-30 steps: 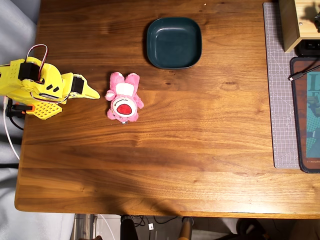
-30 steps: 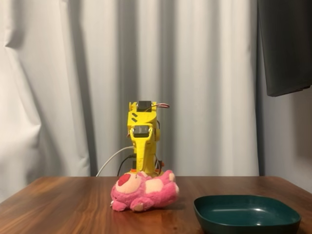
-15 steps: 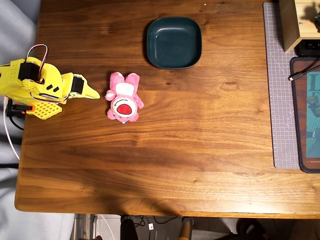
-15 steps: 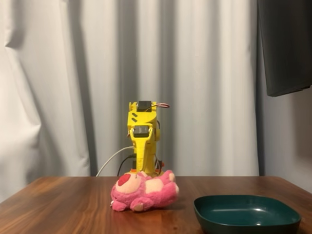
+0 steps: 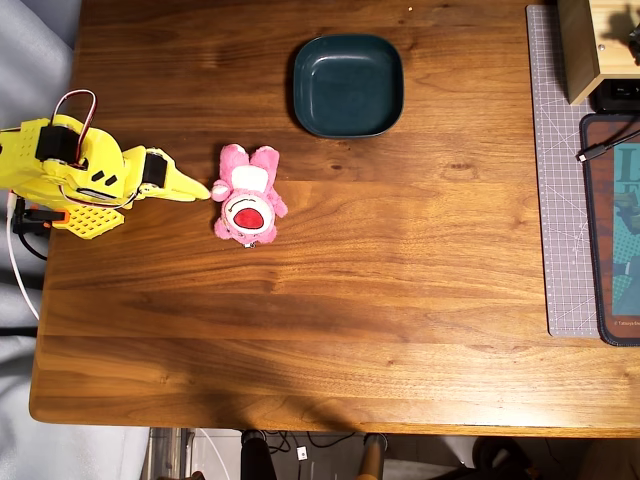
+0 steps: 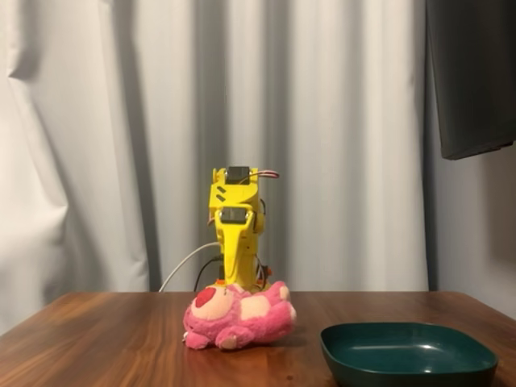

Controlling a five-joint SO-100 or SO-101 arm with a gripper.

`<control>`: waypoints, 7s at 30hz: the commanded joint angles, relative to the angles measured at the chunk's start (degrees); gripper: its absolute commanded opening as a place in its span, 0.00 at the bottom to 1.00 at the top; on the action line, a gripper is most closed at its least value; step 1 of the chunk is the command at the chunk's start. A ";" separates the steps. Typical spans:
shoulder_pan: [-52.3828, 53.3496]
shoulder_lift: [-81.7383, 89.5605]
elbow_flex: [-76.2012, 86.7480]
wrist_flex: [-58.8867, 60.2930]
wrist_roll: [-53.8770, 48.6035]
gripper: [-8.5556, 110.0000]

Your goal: Grasp a strawberry bear and put it in the bin.

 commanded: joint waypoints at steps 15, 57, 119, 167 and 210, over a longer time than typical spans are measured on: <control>1.41 -49.75 -48.87 11.43 -0.18 0.34; -3.87 -79.54 -50.71 9.84 -0.35 0.50; 3.43 -87.63 -33.84 -10.99 0.09 0.55; 3.87 -83.50 -40.69 -9.05 0.00 0.08; 30.85 -90.35 -73.04 -37.35 0.26 0.07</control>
